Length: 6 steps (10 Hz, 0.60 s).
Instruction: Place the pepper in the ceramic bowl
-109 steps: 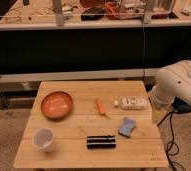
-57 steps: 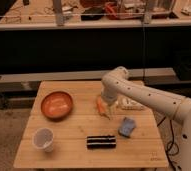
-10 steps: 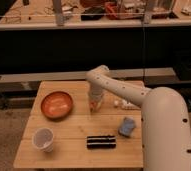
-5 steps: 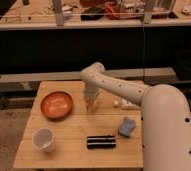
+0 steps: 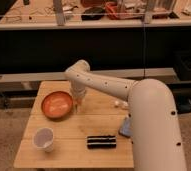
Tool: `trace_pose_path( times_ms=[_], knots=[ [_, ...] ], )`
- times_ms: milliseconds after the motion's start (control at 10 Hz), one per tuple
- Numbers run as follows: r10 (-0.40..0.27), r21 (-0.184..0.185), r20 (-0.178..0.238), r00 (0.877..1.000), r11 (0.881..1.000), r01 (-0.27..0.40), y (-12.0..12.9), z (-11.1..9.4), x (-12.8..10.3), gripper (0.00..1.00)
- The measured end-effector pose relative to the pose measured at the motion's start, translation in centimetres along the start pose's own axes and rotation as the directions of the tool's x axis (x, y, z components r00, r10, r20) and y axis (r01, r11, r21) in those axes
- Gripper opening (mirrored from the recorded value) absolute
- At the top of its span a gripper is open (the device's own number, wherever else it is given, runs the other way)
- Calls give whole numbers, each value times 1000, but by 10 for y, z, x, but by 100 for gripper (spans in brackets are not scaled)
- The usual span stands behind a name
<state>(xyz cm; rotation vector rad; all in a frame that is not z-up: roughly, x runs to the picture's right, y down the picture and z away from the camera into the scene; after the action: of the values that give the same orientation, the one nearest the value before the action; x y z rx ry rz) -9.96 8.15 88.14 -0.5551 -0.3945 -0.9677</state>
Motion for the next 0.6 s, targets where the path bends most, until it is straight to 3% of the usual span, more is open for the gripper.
trace_pose_path(
  times_ms=[600],
  knots=[
    [-67, -5, -24, 997, 998, 67, -54, 6, -23, 2]
  ],
)
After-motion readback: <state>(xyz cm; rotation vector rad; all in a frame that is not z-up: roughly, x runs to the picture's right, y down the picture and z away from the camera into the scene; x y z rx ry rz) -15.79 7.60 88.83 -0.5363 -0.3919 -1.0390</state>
